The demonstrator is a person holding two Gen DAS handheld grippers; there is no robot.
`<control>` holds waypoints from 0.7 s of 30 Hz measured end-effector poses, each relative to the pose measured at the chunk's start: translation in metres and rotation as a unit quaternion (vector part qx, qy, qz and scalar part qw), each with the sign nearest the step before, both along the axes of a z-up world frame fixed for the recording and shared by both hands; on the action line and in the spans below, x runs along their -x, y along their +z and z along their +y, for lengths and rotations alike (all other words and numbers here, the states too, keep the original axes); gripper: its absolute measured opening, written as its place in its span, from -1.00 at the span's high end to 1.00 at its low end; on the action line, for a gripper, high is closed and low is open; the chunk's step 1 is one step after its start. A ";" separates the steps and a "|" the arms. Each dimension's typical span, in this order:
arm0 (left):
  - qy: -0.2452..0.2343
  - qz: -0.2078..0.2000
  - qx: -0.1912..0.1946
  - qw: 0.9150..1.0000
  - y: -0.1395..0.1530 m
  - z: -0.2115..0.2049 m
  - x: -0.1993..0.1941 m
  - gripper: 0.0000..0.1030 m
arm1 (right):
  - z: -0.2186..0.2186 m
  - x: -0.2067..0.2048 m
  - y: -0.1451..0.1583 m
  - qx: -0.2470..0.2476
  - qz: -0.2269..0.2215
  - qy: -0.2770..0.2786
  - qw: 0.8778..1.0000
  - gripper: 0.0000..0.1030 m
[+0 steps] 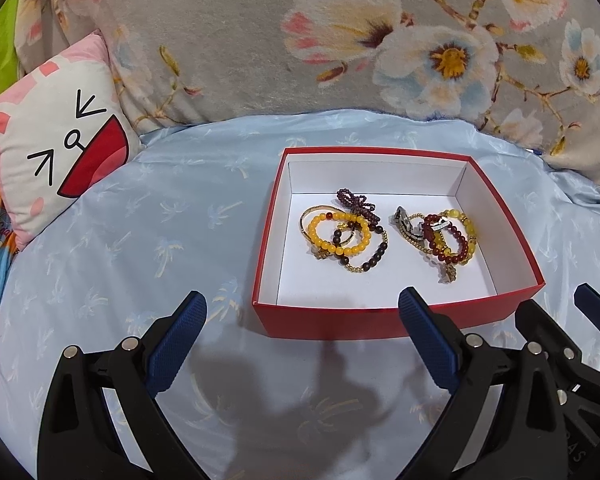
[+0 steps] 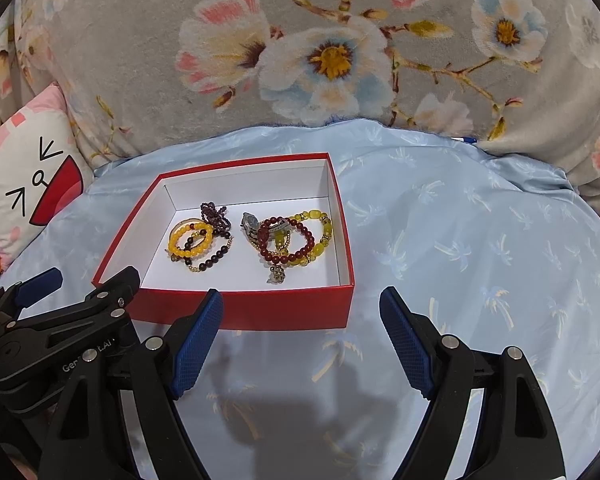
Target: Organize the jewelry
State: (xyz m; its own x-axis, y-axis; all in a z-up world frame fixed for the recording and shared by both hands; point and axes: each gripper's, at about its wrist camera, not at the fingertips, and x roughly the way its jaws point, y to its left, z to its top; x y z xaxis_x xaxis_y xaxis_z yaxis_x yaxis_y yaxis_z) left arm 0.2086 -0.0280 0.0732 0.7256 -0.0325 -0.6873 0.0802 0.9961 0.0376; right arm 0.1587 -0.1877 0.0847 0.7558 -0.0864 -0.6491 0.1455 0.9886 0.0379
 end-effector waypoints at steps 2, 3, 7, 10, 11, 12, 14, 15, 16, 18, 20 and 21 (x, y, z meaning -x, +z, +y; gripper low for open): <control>0.001 0.001 -0.001 1.000 0.000 -0.001 0.000 -0.79 | 0.001 0.000 0.000 0.001 0.000 0.000 1.000 -0.50; 0.001 0.002 0.000 1.000 0.000 -0.001 -0.001 -0.79 | 0.001 0.000 0.000 0.001 0.000 -0.002 1.000 -0.50; 0.001 0.002 -0.003 1.000 0.000 -0.001 -0.002 -0.79 | 0.001 0.000 0.000 0.001 0.000 -0.001 1.000 -0.50; 0.003 0.001 -0.006 1.000 -0.001 -0.002 -0.001 -0.79 | 0.001 0.001 0.000 0.001 0.000 -0.001 1.000 -0.50; 0.003 0.000 -0.006 1.000 -0.001 -0.002 0.000 -0.79 | 0.001 0.000 0.000 0.000 0.000 -0.001 1.000 -0.50; 0.003 0.000 -0.006 1.000 -0.001 -0.002 0.000 -0.79 | 0.001 0.000 0.000 0.000 0.000 -0.001 1.000 -0.50; 0.003 -0.001 -0.006 1.000 -0.001 -0.002 0.000 -0.79 | 0.001 0.000 0.001 0.001 0.000 0.000 1.000 -0.50; 0.003 -0.001 -0.006 1.000 -0.001 -0.002 0.000 -0.79 | 0.001 0.001 0.001 0.002 0.000 -0.001 1.000 -0.50; 0.003 -0.002 -0.006 1.000 -0.001 -0.001 0.000 -0.79 | 0.001 0.000 0.001 0.001 0.000 0.000 1.000 -0.50; 0.004 -0.005 -0.008 1.000 0.000 -0.001 0.001 -0.79 | 0.000 0.001 0.000 0.001 0.000 0.001 1.000 -0.50; 0.004 -0.008 -0.010 1.000 0.001 -0.001 0.002 -0.79 | 0.001 0.000 0.000 0.001 0.000 0.000 1.000 -0.50; 0.004 -0.008 -0.010 1.000 0.001 -0.001 0.002 -0.79 | 0.000 0.001 0.000 0.001 0.000 0.000 1.000 -0.50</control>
State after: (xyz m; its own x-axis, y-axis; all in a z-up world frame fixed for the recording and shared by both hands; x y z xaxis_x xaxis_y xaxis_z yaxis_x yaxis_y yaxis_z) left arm 0.2066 -0.0293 0.0744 0.7372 -0.0133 -0.6755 0.0718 0.9957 0.0588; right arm 0.1581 -0.1873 0.0852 0.7562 -0.0888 -0.6483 0.1465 0.9886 0.0355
